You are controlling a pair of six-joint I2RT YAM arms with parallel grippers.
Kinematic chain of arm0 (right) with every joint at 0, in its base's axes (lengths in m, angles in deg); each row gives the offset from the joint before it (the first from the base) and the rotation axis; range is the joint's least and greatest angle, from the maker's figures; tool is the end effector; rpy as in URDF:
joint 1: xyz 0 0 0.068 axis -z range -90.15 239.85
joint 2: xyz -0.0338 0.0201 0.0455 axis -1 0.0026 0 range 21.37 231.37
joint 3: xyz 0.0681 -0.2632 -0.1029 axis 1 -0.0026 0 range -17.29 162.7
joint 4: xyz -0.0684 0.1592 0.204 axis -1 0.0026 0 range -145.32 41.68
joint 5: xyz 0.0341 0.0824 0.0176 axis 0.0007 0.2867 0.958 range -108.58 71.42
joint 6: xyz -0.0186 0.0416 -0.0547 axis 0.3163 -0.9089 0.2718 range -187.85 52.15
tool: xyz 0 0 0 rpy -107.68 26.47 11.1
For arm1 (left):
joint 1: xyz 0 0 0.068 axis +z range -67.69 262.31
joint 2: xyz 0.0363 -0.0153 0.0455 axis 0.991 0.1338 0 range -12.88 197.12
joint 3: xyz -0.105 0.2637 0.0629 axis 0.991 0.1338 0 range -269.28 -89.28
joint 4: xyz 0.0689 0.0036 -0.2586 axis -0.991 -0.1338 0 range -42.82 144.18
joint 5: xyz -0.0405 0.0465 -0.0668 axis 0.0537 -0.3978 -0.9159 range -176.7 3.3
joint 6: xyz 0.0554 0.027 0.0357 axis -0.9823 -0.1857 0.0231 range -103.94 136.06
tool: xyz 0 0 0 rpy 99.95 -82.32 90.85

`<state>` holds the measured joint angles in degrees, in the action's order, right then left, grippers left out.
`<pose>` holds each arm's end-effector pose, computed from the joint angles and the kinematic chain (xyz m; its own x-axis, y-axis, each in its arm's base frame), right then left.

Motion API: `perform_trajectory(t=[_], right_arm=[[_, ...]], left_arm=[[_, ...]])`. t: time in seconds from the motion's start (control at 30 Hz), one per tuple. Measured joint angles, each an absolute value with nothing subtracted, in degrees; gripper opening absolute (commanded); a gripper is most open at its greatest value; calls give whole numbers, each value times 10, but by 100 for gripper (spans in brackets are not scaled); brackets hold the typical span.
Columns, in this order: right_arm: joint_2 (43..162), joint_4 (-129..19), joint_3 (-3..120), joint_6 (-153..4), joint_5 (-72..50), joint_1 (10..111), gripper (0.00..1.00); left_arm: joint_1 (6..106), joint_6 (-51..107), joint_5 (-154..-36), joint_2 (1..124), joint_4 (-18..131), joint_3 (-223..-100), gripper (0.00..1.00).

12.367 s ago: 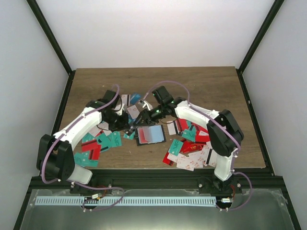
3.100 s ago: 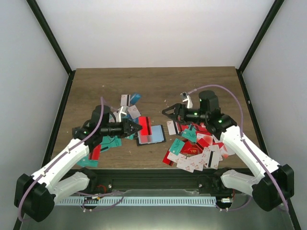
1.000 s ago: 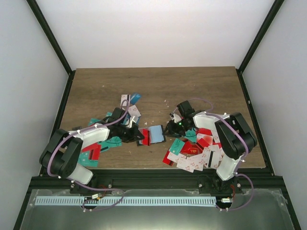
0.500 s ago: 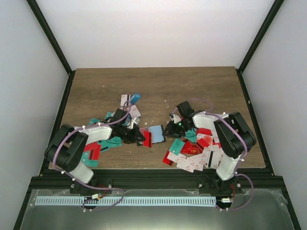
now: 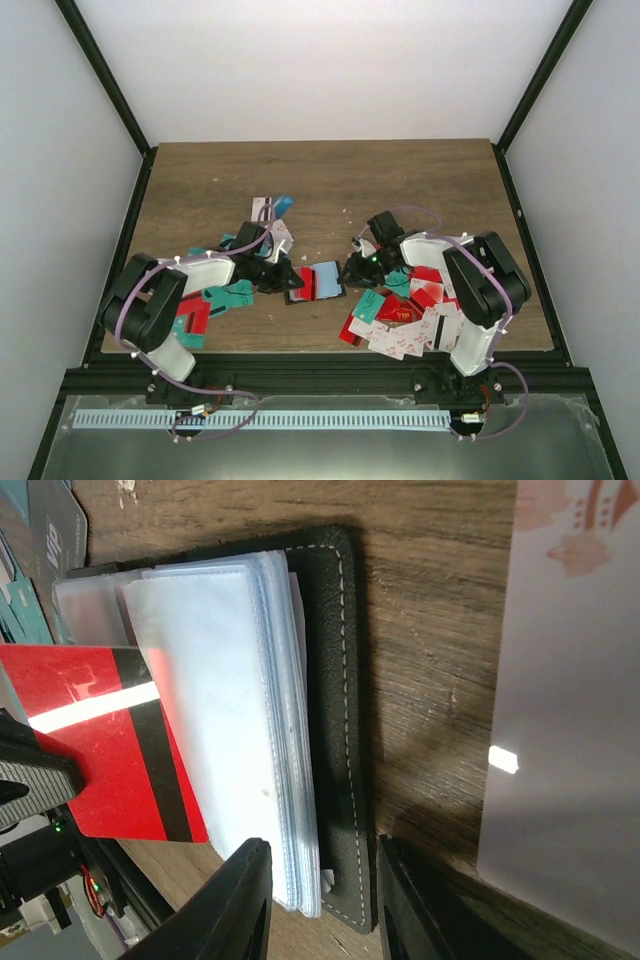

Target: Put the credit cards into the card holder

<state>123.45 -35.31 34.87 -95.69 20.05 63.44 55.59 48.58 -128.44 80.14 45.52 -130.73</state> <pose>0.2776 0.1787 0.1233 -0.9957 -0.0873 -0.0296 -0.0841 0.7295 0.6788 0.2475 -0.1683 0.1336 -0.9928 0.0507 -0.1082 0.1152 0.6464 -0.7542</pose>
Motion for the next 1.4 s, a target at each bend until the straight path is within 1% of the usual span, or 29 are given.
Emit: perform_trajectory(t=[0.27,0.63,1.07,1.4], right_arm=[[1241,-355,353,-955,206,634,30],[1244,-354,353,-956,206,634,20],[1245,-357,346,-960,212,635,15],[1245,-362,340,-970,223,636,14]], left_arm=[[559,475,-1293,827,457,-1330,4],[560,478,-1305,843,476,-1339,4],[560,540,-1308,845,561,-1309,4],[544,572,-1309,865,606,-1304,4]])
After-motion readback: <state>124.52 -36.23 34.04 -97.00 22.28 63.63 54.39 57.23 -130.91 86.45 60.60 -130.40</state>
